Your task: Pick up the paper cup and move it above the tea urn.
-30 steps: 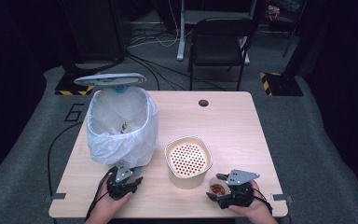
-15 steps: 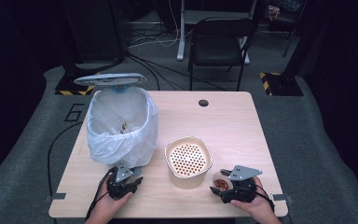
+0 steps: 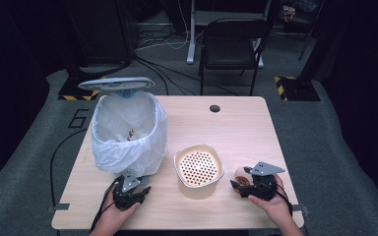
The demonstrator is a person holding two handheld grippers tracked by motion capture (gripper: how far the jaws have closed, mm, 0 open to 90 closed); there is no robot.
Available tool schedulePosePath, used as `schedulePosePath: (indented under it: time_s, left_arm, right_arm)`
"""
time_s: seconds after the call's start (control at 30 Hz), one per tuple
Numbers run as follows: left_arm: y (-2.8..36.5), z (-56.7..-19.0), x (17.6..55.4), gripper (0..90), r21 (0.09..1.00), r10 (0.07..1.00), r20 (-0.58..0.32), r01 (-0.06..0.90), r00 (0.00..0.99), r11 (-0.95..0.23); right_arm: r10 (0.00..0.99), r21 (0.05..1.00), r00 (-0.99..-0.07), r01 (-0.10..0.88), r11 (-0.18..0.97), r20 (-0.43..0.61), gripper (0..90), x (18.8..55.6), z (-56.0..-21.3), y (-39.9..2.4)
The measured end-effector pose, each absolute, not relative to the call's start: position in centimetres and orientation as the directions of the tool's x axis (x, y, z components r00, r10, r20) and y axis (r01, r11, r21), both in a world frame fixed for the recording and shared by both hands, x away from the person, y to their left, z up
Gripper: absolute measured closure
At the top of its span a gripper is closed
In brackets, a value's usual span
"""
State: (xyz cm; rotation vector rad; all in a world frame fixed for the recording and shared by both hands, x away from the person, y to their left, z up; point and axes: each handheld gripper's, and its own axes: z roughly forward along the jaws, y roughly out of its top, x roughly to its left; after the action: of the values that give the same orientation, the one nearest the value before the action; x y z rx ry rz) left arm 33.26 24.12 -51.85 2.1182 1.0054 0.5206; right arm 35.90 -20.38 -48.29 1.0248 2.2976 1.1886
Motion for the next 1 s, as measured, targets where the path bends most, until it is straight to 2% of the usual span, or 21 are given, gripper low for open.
schedulePosePath:
  time_s: [0.17, 0.53, 0.67, 1.0]
  left_arm:
    - [24.1, -51.9, 33.3, 50.9, 0.754, 0.789, 0.05, 0.495, 0.612, -0.432]
    - [24.1, -51.8, 33.3, 51.0, 0.751, 0.789, 0.052, 0.497, 0.612, -0.434]
    - [24.1, -51.9, 33.2, 51.0, 0.756, 0.793, 0.055, 0.494, 0.607, -0.43]
    - [24.1, -51.8, 33.3, 51.0, 0.752, 0.789, 0.048, 0.498, 0.612, -0.432]
  right_arm:
    - [0.752, 0.821, -0.658, 0.454, 0.345, 0.048, 21.0, 36.2, -48.5, -20.9]
    - [0.762, 0.819, -0.646, 0.463, 0.337, 0.051, 21.4, 35.7, -49.1, -21.8]
    - [0.753, 0.824, -0.655, 0.459, 0.332, 0.061, 28.6, 35.6, -49.2, -22.0]
    - [0.745, 0.82, -0.666, 0.45, 0.353, 0.044, 38.6, 35.6, -48.9, -22.1]
